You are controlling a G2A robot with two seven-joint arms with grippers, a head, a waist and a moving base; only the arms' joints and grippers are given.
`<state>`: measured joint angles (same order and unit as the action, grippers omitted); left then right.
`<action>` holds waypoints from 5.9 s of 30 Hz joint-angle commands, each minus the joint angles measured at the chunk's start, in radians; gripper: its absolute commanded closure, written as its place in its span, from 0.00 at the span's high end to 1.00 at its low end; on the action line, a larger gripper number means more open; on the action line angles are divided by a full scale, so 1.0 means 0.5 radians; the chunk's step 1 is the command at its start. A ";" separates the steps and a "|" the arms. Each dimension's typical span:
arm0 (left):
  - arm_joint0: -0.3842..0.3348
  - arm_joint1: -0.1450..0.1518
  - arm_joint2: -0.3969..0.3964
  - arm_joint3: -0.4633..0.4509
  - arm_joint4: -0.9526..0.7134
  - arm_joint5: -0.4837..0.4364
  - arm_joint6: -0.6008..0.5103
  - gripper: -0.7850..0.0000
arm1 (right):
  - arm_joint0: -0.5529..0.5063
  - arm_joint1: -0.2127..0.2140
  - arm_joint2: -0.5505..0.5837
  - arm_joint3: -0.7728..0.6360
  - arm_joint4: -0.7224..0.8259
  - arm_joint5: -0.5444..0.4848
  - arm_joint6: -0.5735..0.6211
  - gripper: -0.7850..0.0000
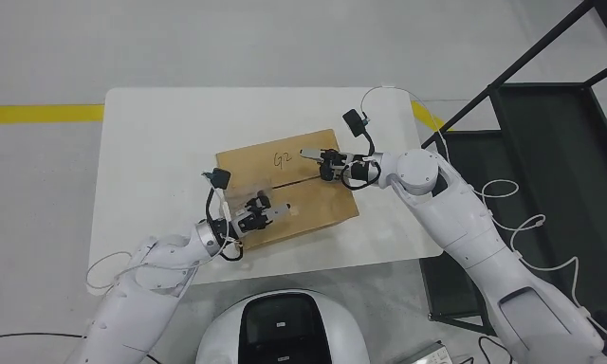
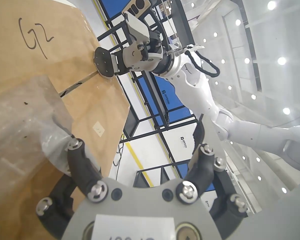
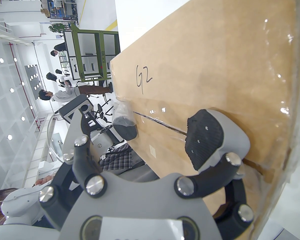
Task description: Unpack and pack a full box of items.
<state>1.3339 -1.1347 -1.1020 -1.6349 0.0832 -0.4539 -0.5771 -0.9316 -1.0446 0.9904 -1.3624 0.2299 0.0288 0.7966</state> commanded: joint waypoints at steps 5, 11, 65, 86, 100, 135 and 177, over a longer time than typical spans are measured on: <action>-0.001 0.000 0.001 0.000 0.002 0.002 0.000 1.00 | 0.000 0.000 0.000 0.000 0.000 0.000 0.000 1.00; -0.001 0.000 0.001 0.000 0.002 0.002 0.000 1.00 | 0.000 0.000 0.000 0.000 0.000 0.000 0.000 1.00; -0.723 -0.253 0.676 0.413 0.066 0.406 0.008 1.00 | -1.101 0.136 0.954 -0.679 0.113 -0.246 -0.612 1.00; -0.864 -0.343 0.791 0.488 0.096 0.385 0.001 1.00 | -1.127 0.121 0.966 -0.705 0.096 -0.252 -0.663 1.00; -0.588 -0.258 0.582 0.161 0.161 0.244 0.000 1.00 | -1.127 0.121 0.966 -0.705 0.096 -0.252 -0.663 1.00; 0.857 0.001 -0.810 -0.387 -0.062 -0.546 0.699 1.00 | -1.127 0.121 0.966 -0.705 0.096 -0.252 -0.663 1.00; 1.050 -0.017 -0.956 -0.277 -0.094 -0.677 1.029 1.00 | -0.742 0.082 0.597 -0.874 0.086 -0.231 -0.106 1.00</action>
<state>1.8589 -1.1433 -1.5801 -1.7736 0.0363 -0.7924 -0.0625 -1.3024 -1.0036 1.2892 -1.7991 0.2732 -0.0869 0.7434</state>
